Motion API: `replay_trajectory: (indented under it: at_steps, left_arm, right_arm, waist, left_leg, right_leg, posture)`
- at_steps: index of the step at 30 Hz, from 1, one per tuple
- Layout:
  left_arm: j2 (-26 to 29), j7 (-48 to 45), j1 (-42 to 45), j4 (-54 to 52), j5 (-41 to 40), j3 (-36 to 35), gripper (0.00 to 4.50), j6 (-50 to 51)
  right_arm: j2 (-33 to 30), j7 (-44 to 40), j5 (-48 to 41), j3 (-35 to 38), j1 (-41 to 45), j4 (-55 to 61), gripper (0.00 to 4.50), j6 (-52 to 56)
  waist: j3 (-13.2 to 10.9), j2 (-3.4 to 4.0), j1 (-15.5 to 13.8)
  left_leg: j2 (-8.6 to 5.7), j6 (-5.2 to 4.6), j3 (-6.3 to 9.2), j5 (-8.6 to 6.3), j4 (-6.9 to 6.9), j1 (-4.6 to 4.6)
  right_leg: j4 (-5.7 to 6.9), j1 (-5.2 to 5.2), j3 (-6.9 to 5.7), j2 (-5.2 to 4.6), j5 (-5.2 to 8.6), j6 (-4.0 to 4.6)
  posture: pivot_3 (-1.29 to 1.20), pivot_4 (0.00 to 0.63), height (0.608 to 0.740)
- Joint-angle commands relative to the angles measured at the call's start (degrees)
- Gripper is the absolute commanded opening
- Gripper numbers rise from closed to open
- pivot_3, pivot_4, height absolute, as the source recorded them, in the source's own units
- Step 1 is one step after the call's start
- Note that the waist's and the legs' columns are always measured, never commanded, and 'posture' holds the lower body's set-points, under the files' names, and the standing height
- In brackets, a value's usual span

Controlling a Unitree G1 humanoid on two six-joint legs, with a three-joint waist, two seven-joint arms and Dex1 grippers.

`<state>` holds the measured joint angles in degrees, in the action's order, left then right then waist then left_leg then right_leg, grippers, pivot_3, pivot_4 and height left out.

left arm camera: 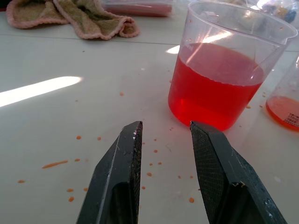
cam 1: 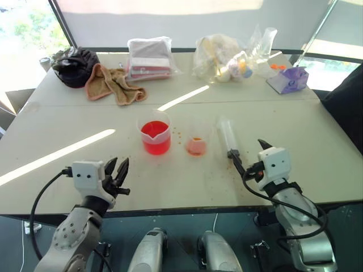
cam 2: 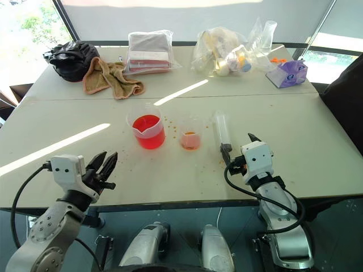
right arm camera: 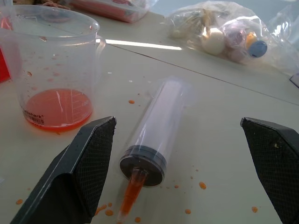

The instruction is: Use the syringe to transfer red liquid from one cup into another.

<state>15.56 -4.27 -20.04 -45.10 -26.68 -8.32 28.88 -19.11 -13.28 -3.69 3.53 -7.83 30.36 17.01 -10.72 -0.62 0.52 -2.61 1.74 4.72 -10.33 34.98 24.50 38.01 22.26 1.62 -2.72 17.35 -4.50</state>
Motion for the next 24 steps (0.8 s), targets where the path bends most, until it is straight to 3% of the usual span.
replay_trajectory:
  at_steps: [1,24]
  left_arm:
    - [-0.68,-1.1,-0.18,0.14,1.28,0.7,1.69,-2.44]
    - [-2.87,-3.61,-1.57,1.69,2.51,0.33,1.69,-4.82]
  right_arm:
    - [0.25,0.21,0.13,0.7,0.17,2.3,4.41,-0.74]
    - [0.27,0.08,0.45,0.55,0.51,2.26,4.41,-0.58]
  waist:
    - [0.0,0.0,0.0]
    - [-0.01,0.0,0.08]
  left_leg:
    - [0.0,0.02,0.0,-0.01,0.0,0.0]
    - [0.02,0.02,0.01,-0.1,-0.03,0.1]
  right_leg:
    - [0.0,0.0,0.0,0.0,0.0,0.0]
    - [-0.19,0.03,0.01,-0.01,0.01,0.0]
  posture:
    - [0.0,0.15,0.736]
    - [0.0,0.15,0.736]
